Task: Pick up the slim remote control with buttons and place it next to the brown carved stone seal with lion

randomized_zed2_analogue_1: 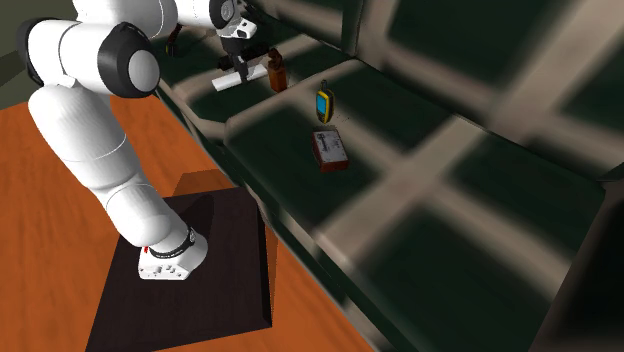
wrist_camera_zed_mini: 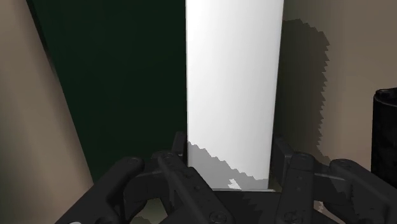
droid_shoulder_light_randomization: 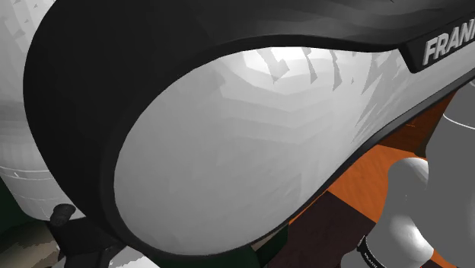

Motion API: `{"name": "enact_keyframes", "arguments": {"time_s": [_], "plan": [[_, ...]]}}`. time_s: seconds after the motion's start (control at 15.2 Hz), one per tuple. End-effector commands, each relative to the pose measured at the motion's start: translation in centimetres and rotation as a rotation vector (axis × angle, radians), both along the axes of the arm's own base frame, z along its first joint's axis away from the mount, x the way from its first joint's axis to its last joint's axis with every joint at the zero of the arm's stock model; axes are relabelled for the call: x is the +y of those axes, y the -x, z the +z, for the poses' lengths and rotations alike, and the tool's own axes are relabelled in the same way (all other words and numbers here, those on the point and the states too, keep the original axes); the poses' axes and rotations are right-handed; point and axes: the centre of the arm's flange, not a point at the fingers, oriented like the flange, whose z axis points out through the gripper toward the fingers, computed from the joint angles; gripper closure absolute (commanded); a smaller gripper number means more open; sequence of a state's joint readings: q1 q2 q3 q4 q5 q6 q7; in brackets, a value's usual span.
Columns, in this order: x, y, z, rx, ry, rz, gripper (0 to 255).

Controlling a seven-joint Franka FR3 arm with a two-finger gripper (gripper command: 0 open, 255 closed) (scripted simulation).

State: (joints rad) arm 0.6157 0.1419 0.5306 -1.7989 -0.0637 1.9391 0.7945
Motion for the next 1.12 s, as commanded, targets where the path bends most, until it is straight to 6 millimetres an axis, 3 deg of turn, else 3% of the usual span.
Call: {"name": "enact_keyframes", "arguments": {"time_s": [0.0,0.2,0.26,0.59,0.86,1.06], "plan": [[0.0,0.0,0.0,0.0,-0.001,0.0,255],[0.0,0.0,0.0,0.0,-0.001,0.0,255],[0.0,0.0,0.0,0.0,-0.001,0.0,0],[0.0,0.0,0.0,0.0,0.0,0.0,0],[-0.1,0.0,5.0,0.0,-0.001,0.0,0],[-0.1,0.0,5.0,0.0,-0.001,0.0,0]]}}
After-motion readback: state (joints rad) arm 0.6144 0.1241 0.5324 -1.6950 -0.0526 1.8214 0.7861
